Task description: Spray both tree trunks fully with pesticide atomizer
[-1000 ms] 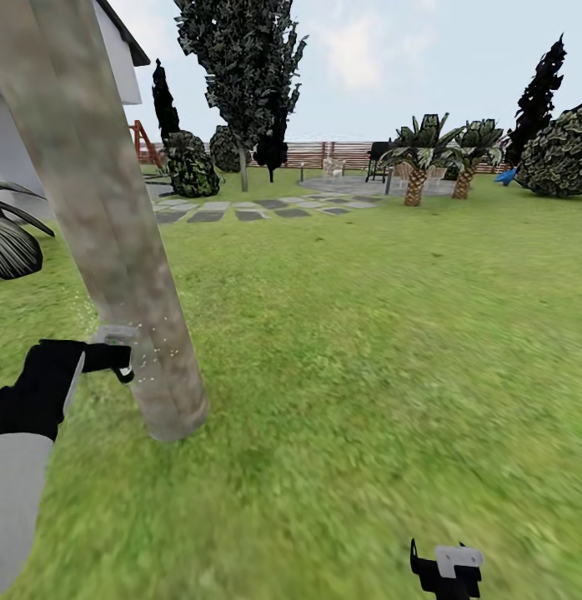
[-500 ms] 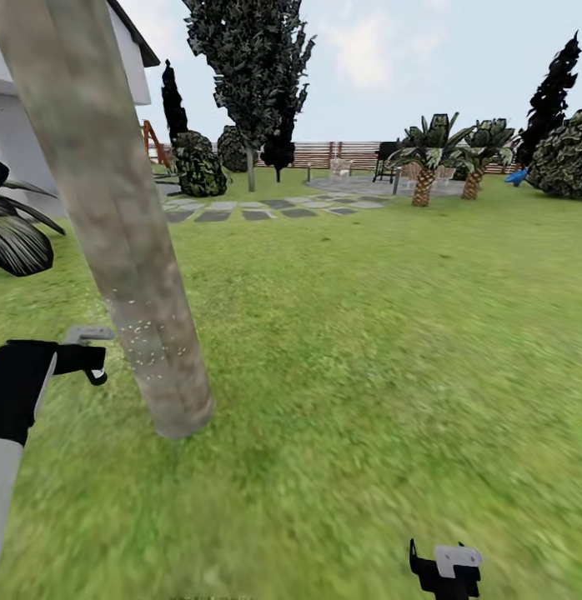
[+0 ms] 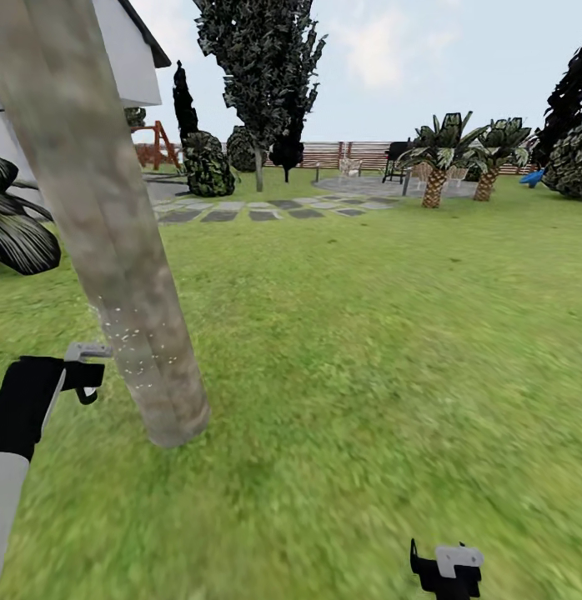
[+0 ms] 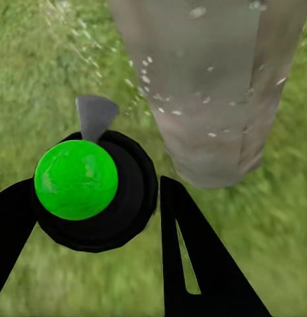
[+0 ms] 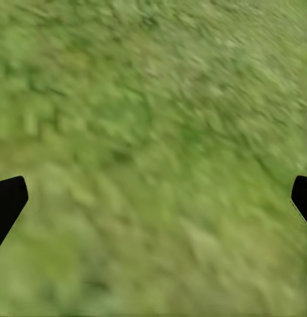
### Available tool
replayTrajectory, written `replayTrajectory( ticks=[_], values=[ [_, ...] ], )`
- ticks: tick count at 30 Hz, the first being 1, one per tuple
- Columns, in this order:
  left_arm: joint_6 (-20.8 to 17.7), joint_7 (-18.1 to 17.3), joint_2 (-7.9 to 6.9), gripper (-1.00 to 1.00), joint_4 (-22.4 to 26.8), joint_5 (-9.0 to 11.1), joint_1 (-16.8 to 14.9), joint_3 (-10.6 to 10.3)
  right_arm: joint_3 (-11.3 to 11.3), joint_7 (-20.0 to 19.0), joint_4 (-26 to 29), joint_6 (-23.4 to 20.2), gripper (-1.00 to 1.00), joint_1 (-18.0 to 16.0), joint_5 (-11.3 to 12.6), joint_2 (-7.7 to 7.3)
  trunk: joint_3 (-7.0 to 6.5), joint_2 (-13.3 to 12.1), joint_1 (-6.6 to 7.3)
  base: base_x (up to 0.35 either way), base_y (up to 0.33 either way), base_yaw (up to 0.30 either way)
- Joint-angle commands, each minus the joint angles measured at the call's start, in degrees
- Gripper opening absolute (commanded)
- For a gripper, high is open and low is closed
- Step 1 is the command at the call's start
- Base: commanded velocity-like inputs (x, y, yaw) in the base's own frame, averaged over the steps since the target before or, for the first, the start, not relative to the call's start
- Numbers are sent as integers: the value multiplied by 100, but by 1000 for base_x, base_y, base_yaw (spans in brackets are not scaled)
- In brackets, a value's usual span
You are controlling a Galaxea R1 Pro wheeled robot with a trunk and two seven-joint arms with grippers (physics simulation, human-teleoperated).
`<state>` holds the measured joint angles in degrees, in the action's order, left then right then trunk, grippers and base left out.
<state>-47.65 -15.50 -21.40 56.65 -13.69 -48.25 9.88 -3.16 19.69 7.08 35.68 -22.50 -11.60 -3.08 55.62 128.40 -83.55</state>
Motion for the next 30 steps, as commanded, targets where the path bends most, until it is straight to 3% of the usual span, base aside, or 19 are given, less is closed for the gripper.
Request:
replayTrajectory(
  ticks=[1, 17, 30],
  values=[
    [1, 29, 8, -100, -3, 2, 0, -6, 0, 0, 2, 0, 100, 0, 0, 0, 0, 0, 0, 95, -257, 0],
    [-15, 73, 25, -100, 105, 56, -7, 51, 0, 0, -1, 0, 100, 0, 0, 4, 0, 0, 0, 6, -274, 6],
    [8, 77, 34, -100, 109, 55, -9, 87, 0, 0, -3, 0, 100, 0, 0, 9, 0, 0, 0, 0, -275, 254]
  ],
)
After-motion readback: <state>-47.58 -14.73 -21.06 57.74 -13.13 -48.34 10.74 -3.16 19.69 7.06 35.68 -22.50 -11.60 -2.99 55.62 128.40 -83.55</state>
